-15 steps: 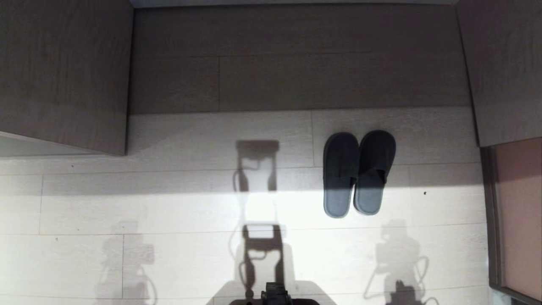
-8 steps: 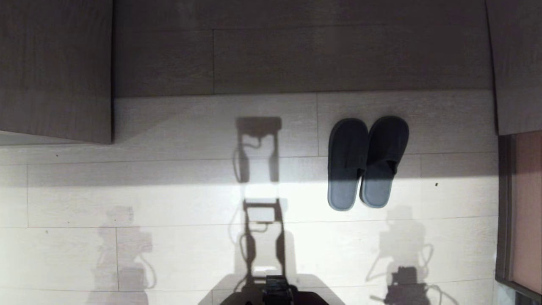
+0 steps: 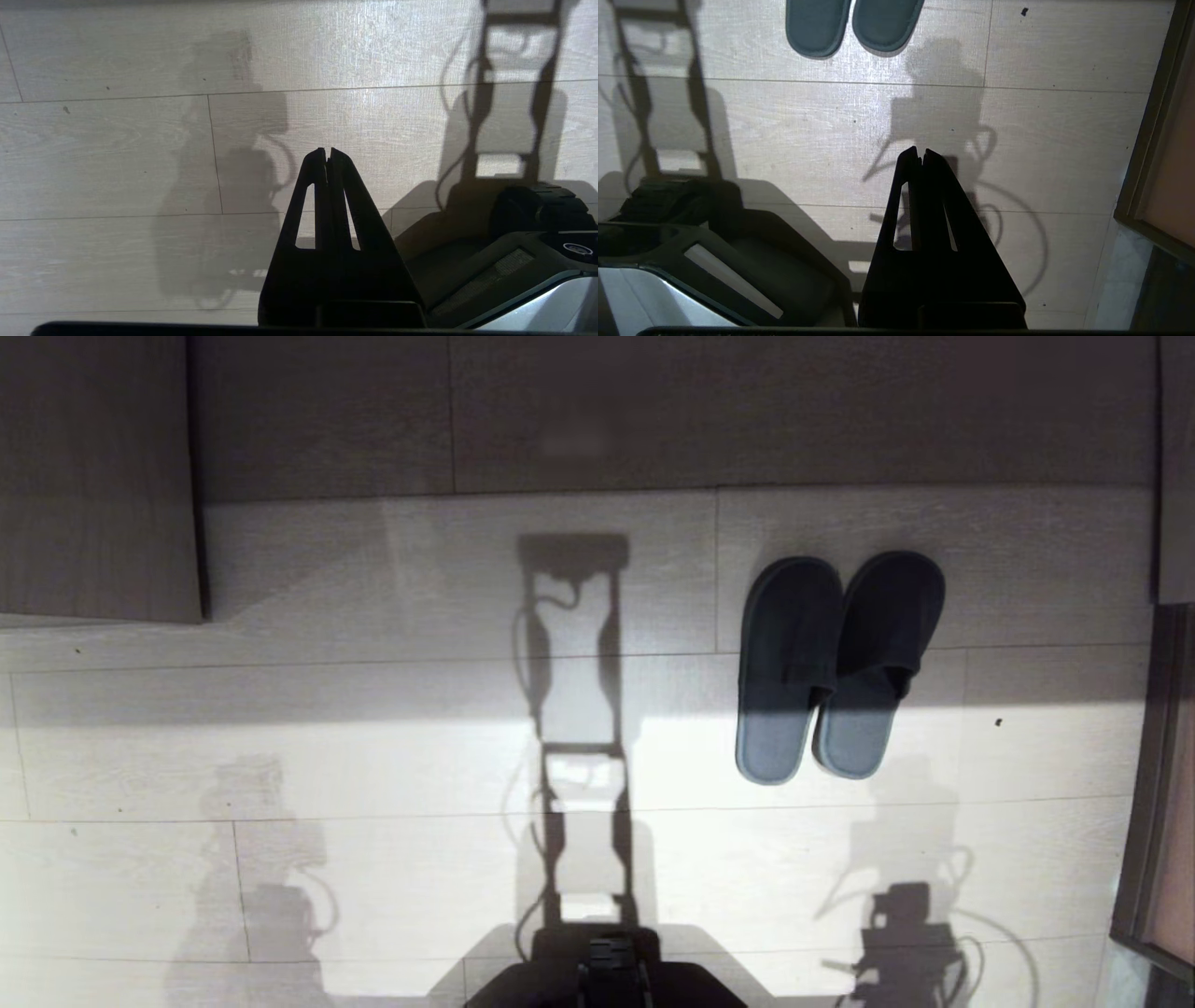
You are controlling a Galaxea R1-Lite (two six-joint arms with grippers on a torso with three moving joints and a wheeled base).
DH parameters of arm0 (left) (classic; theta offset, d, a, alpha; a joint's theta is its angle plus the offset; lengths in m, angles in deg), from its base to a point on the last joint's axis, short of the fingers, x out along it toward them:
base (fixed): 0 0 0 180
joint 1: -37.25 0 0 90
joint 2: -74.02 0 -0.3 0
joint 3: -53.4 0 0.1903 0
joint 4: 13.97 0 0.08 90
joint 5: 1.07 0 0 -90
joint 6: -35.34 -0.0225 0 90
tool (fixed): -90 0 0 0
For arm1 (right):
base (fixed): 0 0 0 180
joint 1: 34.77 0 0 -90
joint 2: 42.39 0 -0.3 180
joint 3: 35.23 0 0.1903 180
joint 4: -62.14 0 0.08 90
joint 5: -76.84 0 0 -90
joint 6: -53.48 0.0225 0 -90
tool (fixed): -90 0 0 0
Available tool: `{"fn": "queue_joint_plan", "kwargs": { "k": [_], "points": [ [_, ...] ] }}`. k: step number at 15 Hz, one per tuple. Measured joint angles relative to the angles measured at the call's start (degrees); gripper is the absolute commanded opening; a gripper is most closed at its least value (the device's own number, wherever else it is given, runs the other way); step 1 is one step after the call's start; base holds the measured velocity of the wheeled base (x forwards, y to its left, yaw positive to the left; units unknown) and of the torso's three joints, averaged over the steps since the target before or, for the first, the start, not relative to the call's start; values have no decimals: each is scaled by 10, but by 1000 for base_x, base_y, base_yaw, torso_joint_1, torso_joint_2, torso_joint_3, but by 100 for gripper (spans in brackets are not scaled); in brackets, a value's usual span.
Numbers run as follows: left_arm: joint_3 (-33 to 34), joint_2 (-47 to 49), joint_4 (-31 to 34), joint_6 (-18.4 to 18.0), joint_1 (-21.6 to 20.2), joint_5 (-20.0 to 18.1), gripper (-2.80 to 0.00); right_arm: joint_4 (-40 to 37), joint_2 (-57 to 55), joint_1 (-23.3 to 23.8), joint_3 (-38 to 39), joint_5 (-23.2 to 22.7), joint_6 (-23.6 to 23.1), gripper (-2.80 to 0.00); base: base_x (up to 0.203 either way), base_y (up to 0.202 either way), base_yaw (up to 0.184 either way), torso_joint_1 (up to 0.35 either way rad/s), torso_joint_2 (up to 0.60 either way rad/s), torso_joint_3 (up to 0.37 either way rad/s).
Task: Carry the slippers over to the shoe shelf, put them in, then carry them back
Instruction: Pick up the slippers on the floor
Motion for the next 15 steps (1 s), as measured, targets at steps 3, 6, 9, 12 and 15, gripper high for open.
{"fn": "queue_joint_plan", "kwargs": {
  "k": [3,6,9,12,15],
  "points": [
    [0,0,0,0,0,0,-280,-4,-1,0,-2,0,1,-280,0,0,0,-4,1,-188],
    [0,0,0,-1,0,0,-280,-14,-38,-1,-53,-12,7,-280,0,0,0,3,-1,-39],
    [0,0,0,-2,0,0,-280,0,-167,-8,-115,-66,6,-280,0,0,0,1,2,-9],
    [0,0,0,-2,0,0,-280,62,-350,-14,-162,-110,-10,-280,0,0,0,0,0,0],
    [0,0,0,-2,0,0,-280,177,-536,-27,-199,-130,-28,-280,0,0,0,0,0,0]
  ]
}}
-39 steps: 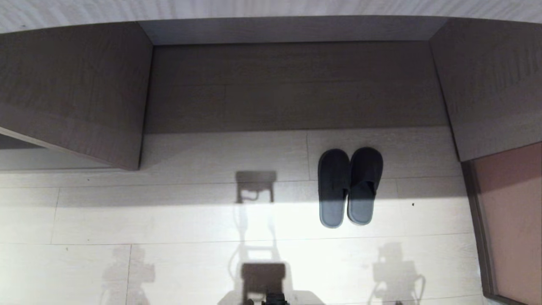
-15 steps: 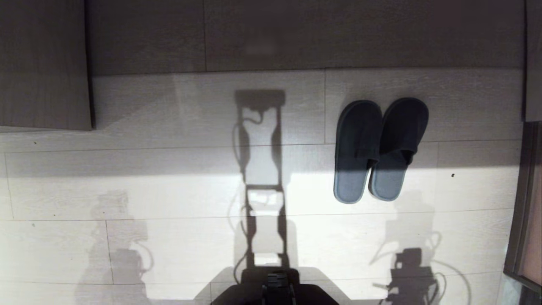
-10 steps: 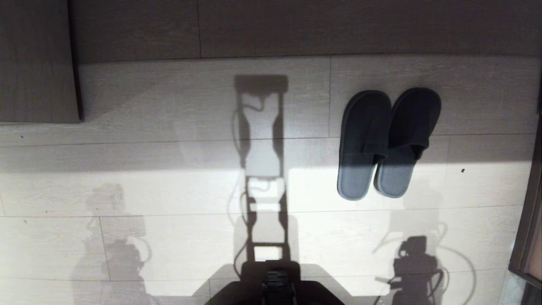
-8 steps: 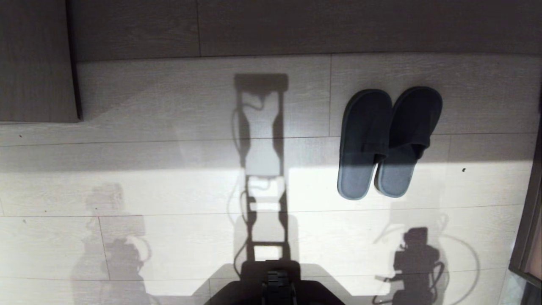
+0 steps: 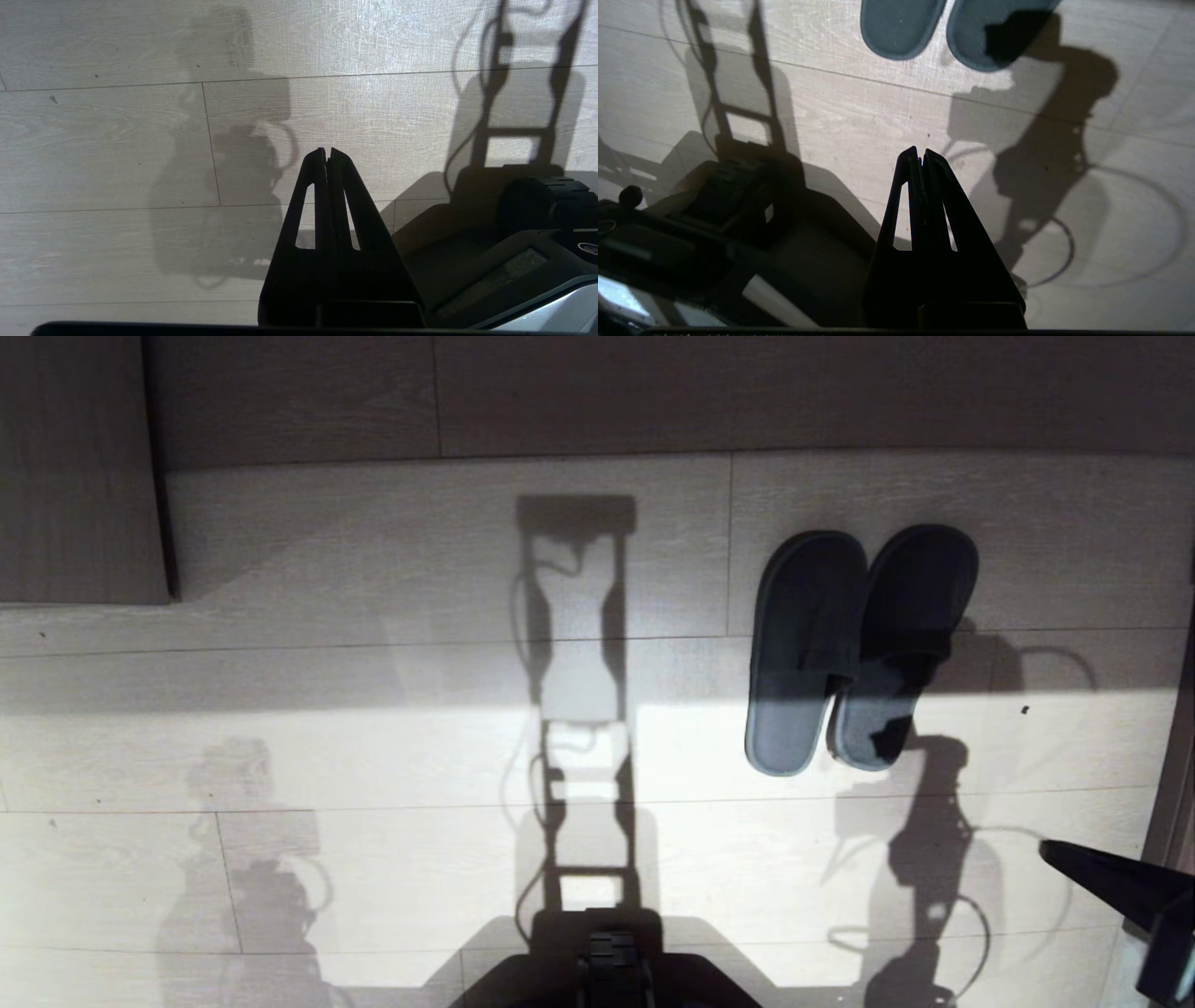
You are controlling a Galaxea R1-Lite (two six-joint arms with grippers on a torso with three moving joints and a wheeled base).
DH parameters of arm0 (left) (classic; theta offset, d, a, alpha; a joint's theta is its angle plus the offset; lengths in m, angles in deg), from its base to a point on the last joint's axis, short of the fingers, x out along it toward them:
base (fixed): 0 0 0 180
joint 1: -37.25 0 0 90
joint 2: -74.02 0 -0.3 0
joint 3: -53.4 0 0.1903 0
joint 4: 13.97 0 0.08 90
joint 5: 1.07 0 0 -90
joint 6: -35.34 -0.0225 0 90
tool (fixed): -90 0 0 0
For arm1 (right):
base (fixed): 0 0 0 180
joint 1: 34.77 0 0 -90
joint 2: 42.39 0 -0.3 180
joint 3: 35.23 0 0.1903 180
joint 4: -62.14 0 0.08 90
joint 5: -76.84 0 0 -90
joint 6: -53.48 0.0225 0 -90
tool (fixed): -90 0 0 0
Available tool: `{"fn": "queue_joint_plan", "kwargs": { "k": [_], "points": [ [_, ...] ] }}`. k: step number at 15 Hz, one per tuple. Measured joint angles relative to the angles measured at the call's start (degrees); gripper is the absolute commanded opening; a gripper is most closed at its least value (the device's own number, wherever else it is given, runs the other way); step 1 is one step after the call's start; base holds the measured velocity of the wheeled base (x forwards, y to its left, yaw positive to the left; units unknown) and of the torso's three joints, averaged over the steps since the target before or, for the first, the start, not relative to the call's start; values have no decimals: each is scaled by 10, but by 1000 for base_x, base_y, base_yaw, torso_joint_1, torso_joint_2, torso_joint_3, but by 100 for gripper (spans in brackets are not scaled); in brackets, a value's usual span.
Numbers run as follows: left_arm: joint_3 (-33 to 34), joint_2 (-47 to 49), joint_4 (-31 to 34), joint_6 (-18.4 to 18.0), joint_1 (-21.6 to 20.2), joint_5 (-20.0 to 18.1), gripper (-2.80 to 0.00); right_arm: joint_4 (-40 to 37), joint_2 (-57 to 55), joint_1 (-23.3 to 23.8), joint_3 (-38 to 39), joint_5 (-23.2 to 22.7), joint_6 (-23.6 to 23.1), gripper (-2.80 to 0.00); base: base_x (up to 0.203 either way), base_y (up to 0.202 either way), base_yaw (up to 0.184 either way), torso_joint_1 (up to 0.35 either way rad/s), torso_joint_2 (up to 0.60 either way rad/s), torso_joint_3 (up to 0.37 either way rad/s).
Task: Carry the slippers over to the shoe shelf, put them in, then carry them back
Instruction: Pick up the slippers on the floor
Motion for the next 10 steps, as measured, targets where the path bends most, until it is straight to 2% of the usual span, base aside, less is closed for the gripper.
{"fn": "queue_joint_plan", "kwargs": {
  "k": [1,3,4,7,10],
  "points": [
    [0,0,0,0,0,0,-280,37,-56,-8,-12,-2,-7,0,0,0,0,0,0,0],
    [0,0,0,0,0,0,-280,100,-151,-31,-39,7,-17,0,0,0,0,0,0,0],
    [0,0,0,0,0,0,-280,134,-191,-43,-54,26,-20,0,0,0,0,0,0,0],
    [0,0,0,0,0,0,-280,217,-273,-80,-93,119,-45,0,0,0,0,0,0,0],
    [0,0,0,0,0,0,-280,239,-319,-92,-116,129,-50,0,0,0,0,0,0,0]
  ]
}}
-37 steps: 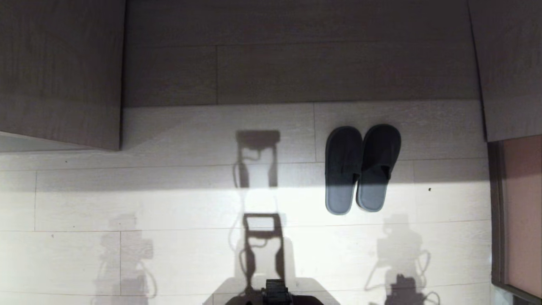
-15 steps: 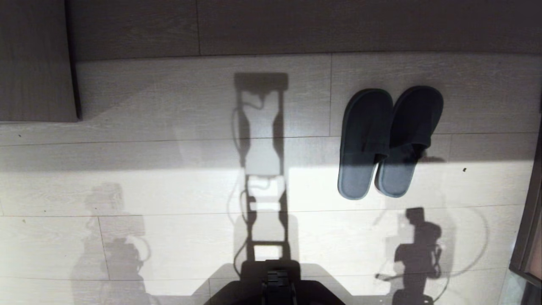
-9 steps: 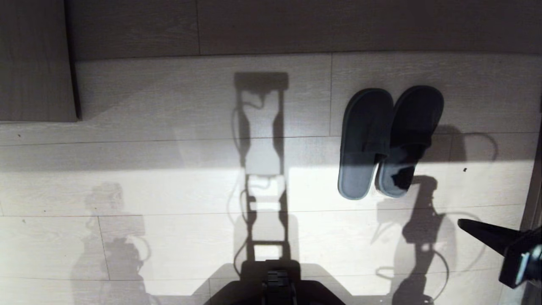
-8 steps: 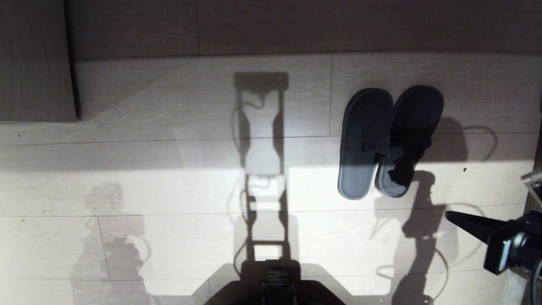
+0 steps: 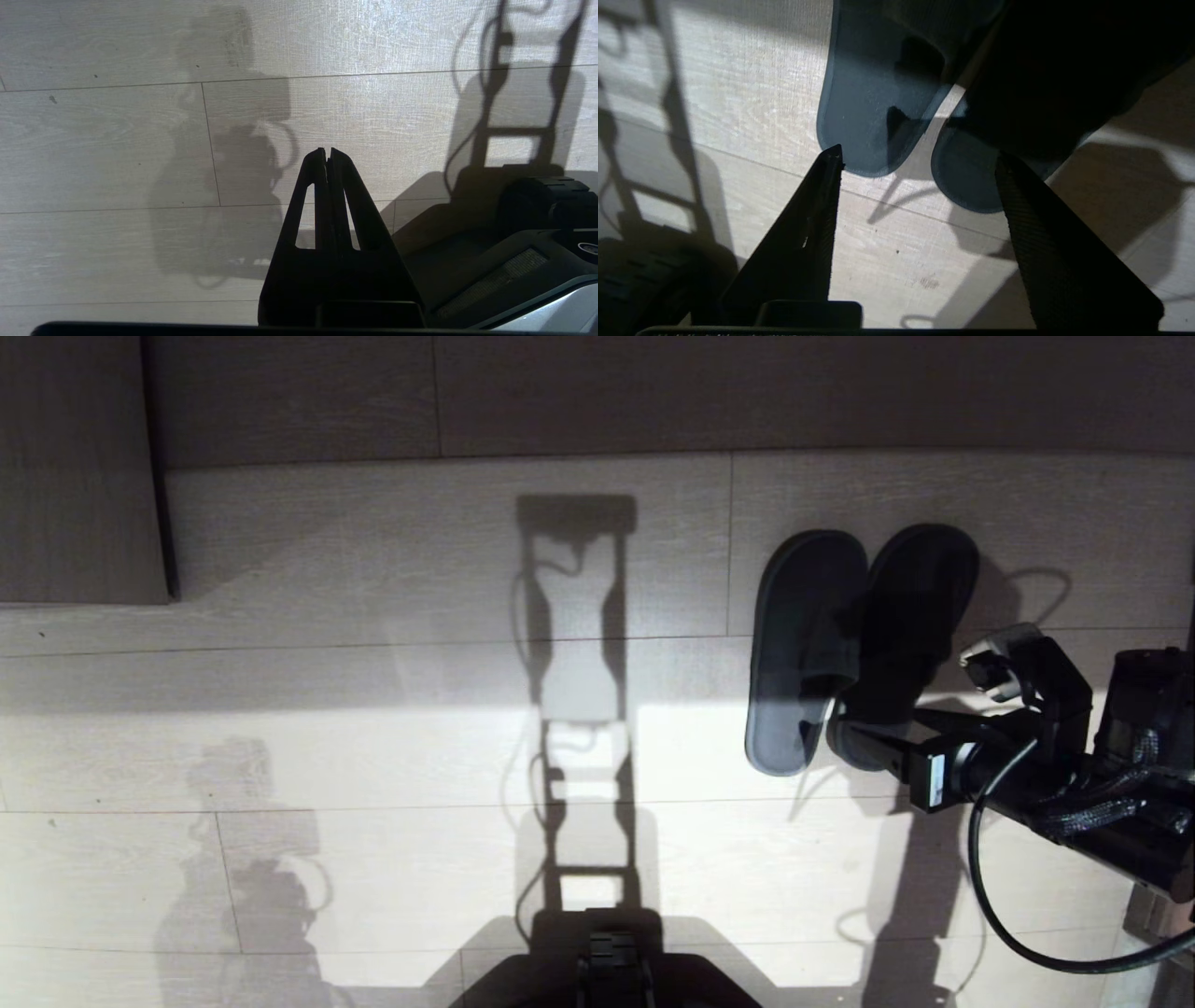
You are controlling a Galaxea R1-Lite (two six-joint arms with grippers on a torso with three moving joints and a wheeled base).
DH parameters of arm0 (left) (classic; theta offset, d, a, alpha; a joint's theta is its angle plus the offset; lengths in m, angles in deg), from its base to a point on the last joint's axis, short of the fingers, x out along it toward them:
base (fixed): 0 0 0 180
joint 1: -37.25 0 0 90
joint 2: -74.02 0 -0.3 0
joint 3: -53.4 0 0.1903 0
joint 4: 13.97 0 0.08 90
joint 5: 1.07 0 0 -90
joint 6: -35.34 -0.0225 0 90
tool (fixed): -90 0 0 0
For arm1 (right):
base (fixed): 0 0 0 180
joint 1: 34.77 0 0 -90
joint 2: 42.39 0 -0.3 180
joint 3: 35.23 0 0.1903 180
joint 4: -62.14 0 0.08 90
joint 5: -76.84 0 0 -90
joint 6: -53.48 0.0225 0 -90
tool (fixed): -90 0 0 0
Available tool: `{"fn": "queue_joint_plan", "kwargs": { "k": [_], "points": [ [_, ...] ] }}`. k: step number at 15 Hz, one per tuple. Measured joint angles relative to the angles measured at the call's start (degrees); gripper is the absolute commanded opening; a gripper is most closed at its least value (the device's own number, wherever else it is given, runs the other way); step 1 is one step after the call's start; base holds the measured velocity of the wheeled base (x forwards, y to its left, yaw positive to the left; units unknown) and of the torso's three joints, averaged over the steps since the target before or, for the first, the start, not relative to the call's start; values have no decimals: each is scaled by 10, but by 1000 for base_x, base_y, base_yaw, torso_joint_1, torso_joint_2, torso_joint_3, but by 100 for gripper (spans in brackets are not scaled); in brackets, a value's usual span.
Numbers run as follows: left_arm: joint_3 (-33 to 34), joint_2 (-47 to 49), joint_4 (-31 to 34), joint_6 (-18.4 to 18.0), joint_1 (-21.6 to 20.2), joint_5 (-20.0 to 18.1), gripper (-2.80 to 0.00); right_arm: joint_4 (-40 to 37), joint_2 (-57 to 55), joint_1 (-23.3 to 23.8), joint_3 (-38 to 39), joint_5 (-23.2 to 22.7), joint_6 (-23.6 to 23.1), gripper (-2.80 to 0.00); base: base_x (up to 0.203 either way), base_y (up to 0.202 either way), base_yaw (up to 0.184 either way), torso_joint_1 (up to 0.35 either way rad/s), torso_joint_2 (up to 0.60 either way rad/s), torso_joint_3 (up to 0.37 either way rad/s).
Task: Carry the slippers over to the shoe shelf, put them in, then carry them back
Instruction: Pick up the slippers on the floor
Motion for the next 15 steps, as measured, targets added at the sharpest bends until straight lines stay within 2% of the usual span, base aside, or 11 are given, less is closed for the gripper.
{"fn": "queue_joint_plan", "kwargs": {
  "k": [4,8,12,15],
  "points": [
    [0,0,0,0,0,0,-280,41,-46,-1,-14,56,-25,0,0,0,0,0,0,0],
    [0,0,0,0,0,0,-280,133,-102,-1,-27,101,-22,0,0,0,0,0,0,0],
    [0,0,0,1,0,0,-280,187,-150,-2,-53,108,2,0,0,0,0,0,0,0],
    [0,0,0,0,0,0,-280,198,-171,-2,-66,107,5,0,0,0,0,0,0,0]
  ]
}}
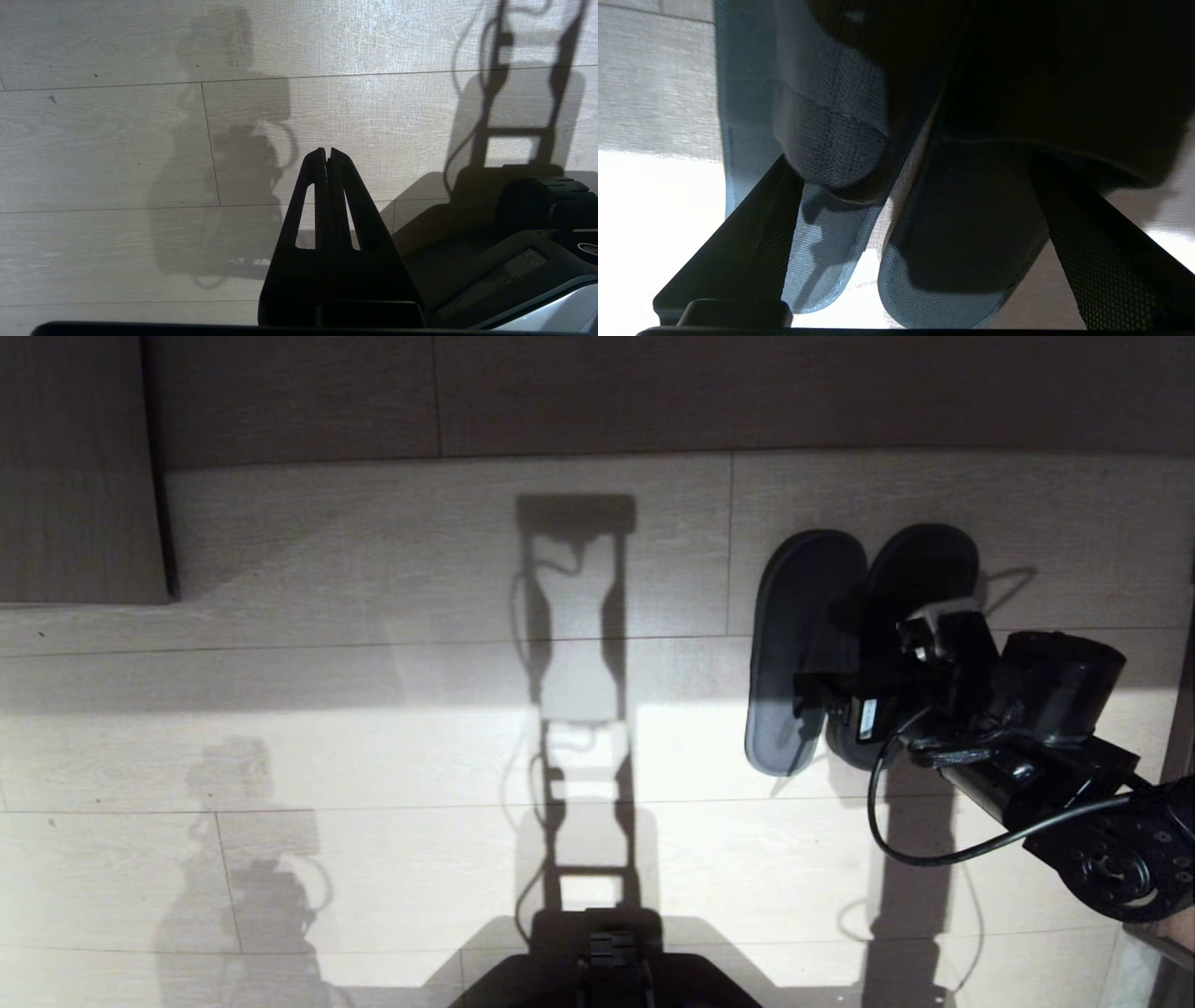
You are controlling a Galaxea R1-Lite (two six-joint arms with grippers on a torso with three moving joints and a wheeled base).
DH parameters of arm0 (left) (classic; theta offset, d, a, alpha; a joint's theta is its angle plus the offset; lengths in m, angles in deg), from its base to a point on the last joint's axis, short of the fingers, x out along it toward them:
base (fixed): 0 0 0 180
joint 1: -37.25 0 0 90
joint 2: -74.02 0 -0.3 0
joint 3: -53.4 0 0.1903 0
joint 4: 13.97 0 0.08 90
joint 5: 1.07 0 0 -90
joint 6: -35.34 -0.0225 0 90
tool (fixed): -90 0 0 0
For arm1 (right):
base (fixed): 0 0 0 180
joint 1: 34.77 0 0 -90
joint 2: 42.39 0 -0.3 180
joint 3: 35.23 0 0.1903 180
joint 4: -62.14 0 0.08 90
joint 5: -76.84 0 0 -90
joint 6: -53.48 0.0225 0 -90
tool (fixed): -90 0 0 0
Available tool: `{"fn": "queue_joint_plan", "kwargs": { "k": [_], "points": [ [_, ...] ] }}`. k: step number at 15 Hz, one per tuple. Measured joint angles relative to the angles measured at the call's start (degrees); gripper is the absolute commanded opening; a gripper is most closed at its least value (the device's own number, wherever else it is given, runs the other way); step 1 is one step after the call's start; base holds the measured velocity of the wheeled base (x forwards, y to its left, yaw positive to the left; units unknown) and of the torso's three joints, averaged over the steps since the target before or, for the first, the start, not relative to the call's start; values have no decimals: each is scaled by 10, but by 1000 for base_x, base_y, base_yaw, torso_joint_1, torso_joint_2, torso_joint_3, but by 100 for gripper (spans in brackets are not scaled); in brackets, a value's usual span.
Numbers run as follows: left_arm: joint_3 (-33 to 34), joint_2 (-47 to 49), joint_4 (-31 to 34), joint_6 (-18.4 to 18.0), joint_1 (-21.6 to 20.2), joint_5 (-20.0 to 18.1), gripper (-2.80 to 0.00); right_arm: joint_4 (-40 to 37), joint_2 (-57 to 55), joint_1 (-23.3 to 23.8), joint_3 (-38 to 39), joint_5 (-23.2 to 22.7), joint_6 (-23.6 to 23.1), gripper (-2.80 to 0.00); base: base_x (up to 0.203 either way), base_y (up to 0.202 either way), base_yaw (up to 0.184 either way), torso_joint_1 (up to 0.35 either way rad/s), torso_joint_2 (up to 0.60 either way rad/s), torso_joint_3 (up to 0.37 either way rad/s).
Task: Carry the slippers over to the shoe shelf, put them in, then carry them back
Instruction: Pick up the slippers on the floor
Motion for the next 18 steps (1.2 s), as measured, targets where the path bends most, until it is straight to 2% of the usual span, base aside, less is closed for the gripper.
{"fn": "queue_joint_plan", "kwargs": {
  "k": [5,9,18],
  "points": [
    [0,0,0,0,0,0,-280,82,-34,1,-12,5,-6,0,0,0,0,0,0,0],
    [0,0,0,0,0,0,-280,84,-41,2,-22,8,-24,0,0,0,0,0,0,0],
    [0,0,0,0,0,0,-280,87,-46,7,-24,8,-25,0,0,0,0,0,0,0]
  ]
}}
